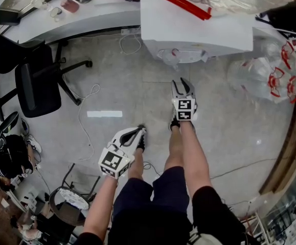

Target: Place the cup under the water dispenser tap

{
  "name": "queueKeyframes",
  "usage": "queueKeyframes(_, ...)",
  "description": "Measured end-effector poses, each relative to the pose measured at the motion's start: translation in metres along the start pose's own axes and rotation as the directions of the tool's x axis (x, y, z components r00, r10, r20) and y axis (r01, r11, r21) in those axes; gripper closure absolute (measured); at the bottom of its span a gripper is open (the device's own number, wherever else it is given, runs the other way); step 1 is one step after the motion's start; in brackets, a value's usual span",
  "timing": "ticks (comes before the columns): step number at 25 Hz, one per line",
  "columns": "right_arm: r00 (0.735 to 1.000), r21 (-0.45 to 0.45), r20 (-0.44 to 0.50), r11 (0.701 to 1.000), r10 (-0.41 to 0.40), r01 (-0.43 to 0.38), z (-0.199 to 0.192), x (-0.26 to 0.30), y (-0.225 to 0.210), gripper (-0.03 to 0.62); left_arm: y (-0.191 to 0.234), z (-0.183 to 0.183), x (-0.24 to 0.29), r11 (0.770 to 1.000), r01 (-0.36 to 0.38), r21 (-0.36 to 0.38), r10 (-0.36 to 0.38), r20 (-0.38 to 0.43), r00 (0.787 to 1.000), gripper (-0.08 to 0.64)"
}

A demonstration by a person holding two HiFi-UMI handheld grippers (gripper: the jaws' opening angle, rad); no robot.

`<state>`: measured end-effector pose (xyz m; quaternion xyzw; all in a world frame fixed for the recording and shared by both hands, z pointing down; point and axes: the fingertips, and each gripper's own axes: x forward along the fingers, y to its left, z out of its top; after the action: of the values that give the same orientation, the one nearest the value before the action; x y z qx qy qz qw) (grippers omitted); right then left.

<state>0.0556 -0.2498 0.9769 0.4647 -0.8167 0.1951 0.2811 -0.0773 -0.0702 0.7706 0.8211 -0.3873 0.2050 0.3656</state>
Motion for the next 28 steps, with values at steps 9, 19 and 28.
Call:
queueKeyframes(9,0.999,0.015,-0.036,1.000,0.013,-0.012,0.018,-0.075,0.019,0.454,-0.016,0.064,-0.026,0.998,0.005,0.063,-0.011,0.094,0.996,0.561)
queueKeyframes(19,0.990,0.015,-0.074,0.993,0.117,-0.117,0.032,-0.168,0.064,0.459,-0.036,0.091,-0.056,0.997,-0.019,0.081,0.011,0.106,0.994,0.561)
queueKeyframes(28,0.995,-0.029,-0.020,0.995,0.097,-0.098,0.078,-0.250,0.039,0.469,-0.061,0.109,-0.067,0.994,0.016,0.109,-0.027,0.102,0.994,0.561)
